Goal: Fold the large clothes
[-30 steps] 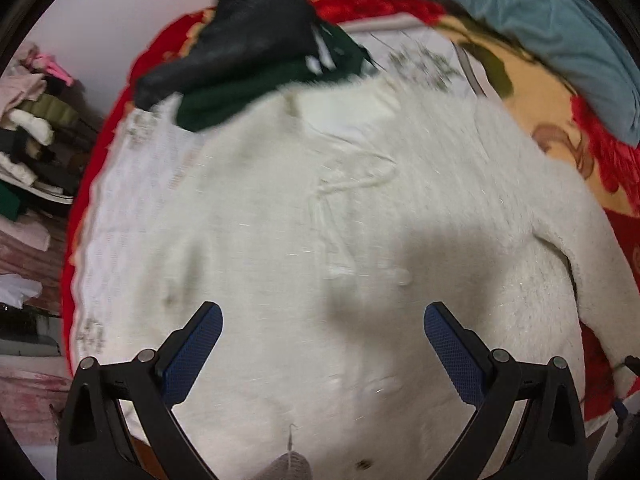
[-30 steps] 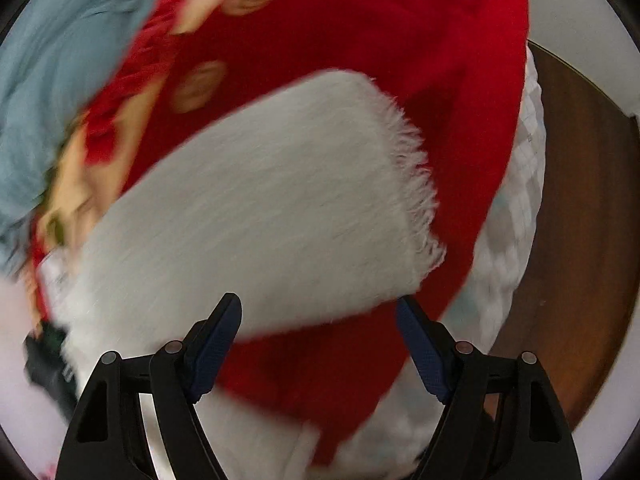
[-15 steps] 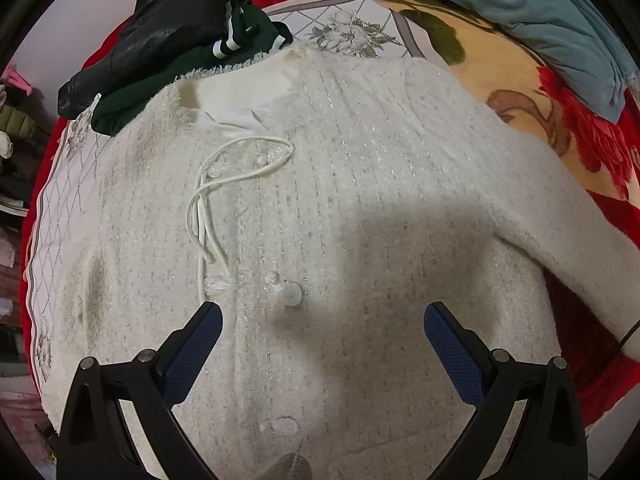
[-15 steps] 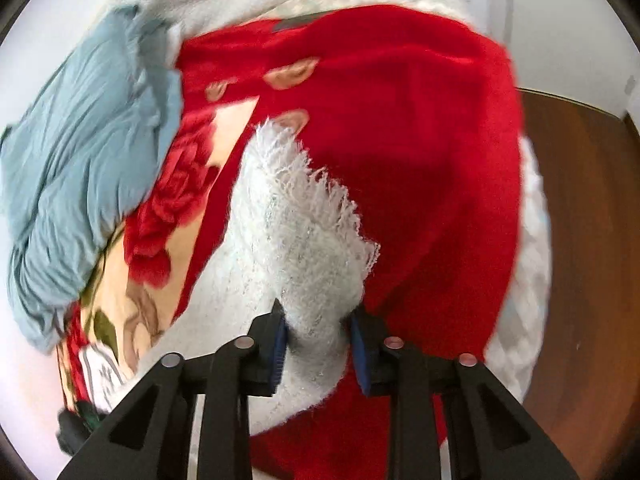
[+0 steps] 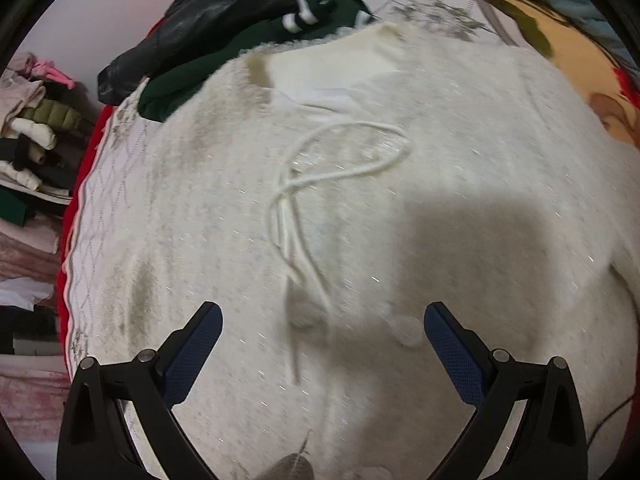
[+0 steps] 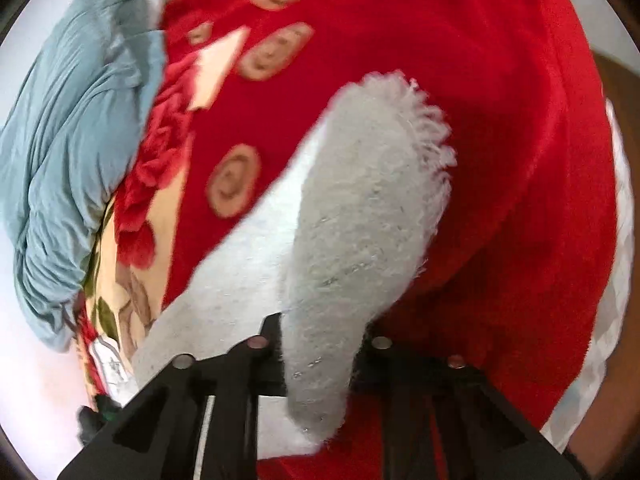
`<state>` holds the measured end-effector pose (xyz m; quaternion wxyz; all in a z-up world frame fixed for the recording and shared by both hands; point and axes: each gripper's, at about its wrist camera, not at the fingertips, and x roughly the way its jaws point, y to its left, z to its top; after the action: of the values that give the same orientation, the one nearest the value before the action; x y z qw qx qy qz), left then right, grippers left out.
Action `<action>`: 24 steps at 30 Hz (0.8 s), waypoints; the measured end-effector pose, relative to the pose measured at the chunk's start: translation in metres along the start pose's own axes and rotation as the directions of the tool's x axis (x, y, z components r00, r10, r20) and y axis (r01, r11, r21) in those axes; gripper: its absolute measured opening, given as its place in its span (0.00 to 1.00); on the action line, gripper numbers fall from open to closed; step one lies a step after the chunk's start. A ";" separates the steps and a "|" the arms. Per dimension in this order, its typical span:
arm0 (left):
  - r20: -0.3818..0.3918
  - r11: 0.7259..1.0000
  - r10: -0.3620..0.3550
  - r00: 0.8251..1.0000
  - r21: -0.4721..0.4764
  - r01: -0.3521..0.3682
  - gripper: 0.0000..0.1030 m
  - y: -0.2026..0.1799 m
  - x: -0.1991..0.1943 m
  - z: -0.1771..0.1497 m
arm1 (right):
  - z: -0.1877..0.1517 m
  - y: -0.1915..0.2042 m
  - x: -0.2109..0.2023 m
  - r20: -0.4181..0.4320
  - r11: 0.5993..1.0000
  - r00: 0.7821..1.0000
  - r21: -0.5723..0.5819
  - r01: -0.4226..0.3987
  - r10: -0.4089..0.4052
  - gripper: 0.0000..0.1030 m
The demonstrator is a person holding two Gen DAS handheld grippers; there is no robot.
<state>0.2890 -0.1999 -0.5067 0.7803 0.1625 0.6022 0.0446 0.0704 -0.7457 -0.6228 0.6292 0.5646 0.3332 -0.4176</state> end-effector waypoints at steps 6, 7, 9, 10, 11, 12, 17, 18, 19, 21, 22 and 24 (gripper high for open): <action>0.004 0.998 0.027 1.000 -0.065 -0.026 1.00 0.038 -0.006 0.007 | -0.038 0.104 -0.054 0.057 0.951 0.994 -0.300 -0.070 0.091 0.13; -0.004 0.996 0.028 1.000 -0.086 -0.028 1.00 0.051 -0.007 0.006 | -0.049 0.126 -0.058 0.053 0.931 0.993 -0.357 -0.080 0.105 0.13; -0.017 0.992 0.031 0.999 -0.123 -0.033 1.00 0.074 -0.009 0.002 | -0.083 0.181 -0.068 0.019 0.859 0.989 -0.497 -0.120 0.148 0.13; -0.024 0.988 0.040 0.999 -0.147 -0.043 1.00 0.089 -0.011 -0.003 | -0.103 0.207 -0.070 -0.010 0.815 0.987 -0.563 -0.138 0.161 0.13; -0.030 0.985 0.045 0.999 -0.164 -0.050 1.00 0.102 -0.012 -0.007 | -0.124 0.229 -0.071 -0.040 0.773 0.985 -0.615 -0.157 0.168 0.13; -0.042 0.979 0.058 0.997 -0.191 -0.065 1.00 0.122 -0.012 -0.014 | -0.149 0.252 -0.069 -0.083 0.722 0.982 -0.667 -0.183 0.172 0.13; -0.119 0.936 0.104 0.987 -0.325 -0.138 1.00 0.206 -0.004 -0.046 | -0.300 0.335 -0.034 -0.254 0.431 0.963 -0.862 -0.267 0.087 0.12; -0.135 0.923 0.113 0.984 -0.352 -0.154 1.00 0.220 -0.002 -0.053 | -0.335 0.343 -0.024 -0.281 0.370 0.958 -0.885 -0.284 0.062 0.12; -0.160 0.904 0.123 0.979 -0.389 -0.177 1.00 0.242 0.002 -0.063 | -0.365 0.345 -0.017 -0.299 0.312 0.954 -0.903 -0.295 0.035 0.12; -0.199 0.870 0.136 0.970 -0.444 -0.213 1.00 0.268 0.008 -0.080 | -0.436 0.346 0.001 -0.314 0.173 0.949 -0.937 -0.305 -0.027 0.12; -0.221 0.850 0.145 0.964 -0.471 -0.236 1.00 0.283 0.013 -0.090 | -0.467 0.345 0.012 -0.307 0.109 0.950 -0.948 -0.299 -0.065 0.12; -0.260 0.815 0.159 0.952 -0.510 -0.275 1.00 0.306 0.022 -0.110 | -0.512 0.332 0.027 -0.283 0.026 0.952 -0.959 -0.282 -0.117 0.12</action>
<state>0.2285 0.1164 -0.4573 0.7174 -0.0018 0.6197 0.3182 0.4082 -0.2389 -0.5754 0.8108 0.0383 0.5813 0.0566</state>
